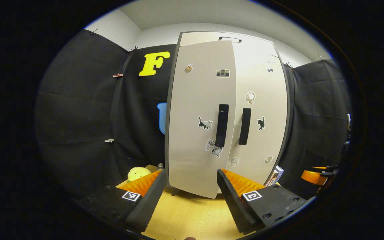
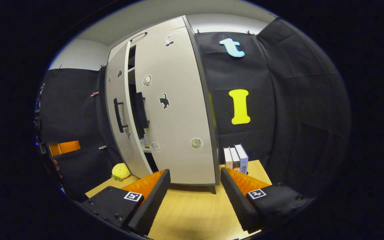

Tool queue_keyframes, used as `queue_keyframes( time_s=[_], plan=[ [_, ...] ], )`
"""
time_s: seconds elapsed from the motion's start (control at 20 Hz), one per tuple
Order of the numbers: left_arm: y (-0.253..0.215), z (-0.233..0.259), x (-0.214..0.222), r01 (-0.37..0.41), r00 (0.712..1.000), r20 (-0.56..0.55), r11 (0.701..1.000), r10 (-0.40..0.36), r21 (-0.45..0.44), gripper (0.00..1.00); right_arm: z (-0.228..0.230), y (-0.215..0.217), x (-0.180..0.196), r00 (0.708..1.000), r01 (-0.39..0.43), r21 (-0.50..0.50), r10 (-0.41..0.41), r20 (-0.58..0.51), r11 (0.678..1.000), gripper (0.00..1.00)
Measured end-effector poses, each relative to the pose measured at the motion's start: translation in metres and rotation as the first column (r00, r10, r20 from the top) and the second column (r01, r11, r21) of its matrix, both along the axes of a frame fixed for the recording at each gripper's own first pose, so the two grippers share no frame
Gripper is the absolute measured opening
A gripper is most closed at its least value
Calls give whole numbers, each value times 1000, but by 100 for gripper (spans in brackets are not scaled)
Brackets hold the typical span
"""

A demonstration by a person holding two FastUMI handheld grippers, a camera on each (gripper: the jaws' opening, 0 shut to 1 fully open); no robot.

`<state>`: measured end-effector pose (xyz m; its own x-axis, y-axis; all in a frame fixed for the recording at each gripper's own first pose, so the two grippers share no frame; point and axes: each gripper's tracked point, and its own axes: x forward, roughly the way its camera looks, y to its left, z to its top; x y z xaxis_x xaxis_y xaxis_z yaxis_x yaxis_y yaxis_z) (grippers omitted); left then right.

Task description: Grab one shoe with the right hand and put it into the shoe cabinet, grab the other shoe with the left hand and put it into the shoe cabinet; then close the right door with the right hand and the left door with the left hand.

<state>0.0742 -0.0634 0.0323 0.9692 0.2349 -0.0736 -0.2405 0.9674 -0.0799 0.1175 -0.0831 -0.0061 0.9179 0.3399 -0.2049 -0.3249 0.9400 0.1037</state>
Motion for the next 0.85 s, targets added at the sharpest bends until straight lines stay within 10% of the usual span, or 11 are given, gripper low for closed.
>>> queue_keyframes(
  time_s=[0.85],
  plan=[
    [15,-36,-76,155,986,54,988,-156,13,95,-3,23,-143,978,203,-9,-202,59,979,98]
  ],
)
